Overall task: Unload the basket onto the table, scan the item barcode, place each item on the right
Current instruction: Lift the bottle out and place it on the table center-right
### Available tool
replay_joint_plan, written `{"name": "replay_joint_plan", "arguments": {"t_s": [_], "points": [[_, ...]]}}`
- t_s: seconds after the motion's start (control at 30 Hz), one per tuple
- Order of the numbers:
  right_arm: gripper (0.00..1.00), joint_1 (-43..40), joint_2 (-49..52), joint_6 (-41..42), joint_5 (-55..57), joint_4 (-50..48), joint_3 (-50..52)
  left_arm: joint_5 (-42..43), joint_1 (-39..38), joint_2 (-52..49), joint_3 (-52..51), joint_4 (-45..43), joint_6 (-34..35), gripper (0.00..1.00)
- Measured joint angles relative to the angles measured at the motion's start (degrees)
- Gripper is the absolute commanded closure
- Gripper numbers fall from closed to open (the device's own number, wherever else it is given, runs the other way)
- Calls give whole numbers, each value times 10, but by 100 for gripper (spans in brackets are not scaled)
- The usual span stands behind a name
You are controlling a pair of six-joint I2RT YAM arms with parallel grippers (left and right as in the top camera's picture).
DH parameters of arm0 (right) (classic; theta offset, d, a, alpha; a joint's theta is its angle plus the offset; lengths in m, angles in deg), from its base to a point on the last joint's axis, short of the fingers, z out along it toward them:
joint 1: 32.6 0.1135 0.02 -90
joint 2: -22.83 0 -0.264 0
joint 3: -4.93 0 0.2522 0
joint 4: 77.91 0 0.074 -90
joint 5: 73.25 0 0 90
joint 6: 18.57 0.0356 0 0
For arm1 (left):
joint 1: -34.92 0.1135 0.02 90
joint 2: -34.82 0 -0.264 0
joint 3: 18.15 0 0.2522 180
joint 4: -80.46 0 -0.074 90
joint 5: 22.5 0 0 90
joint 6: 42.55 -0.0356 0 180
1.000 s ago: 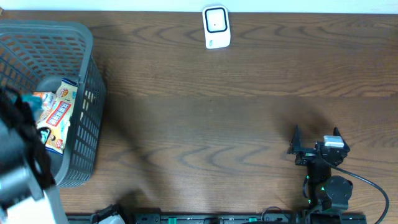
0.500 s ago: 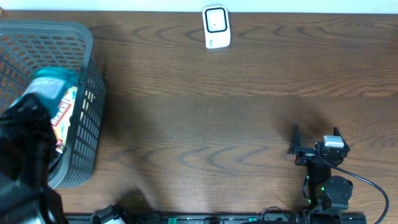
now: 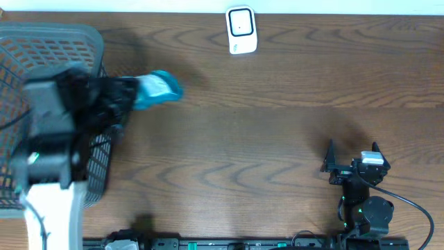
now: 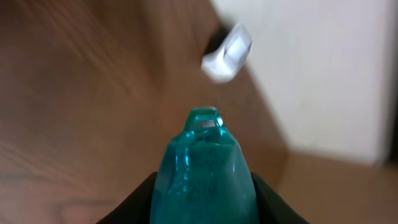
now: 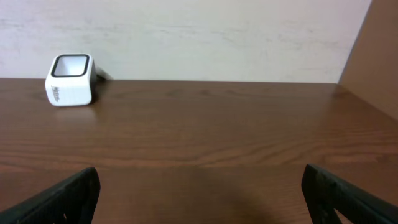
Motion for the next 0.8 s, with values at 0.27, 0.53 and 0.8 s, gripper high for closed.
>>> {"name": "replay_joint_plan", "arguments": {"t_s": [0.27,0.53,0.8], "points": [[1,0,0,0,0,0,0,-47,-178,-152,0,-10,-47,73],[1,0,0,0,0,0,0,-69,-275,-292,0,-49,-58,73],[1,0,0,0,0,0,0,-53,-325,-384,0,-106,-58,73]]}}
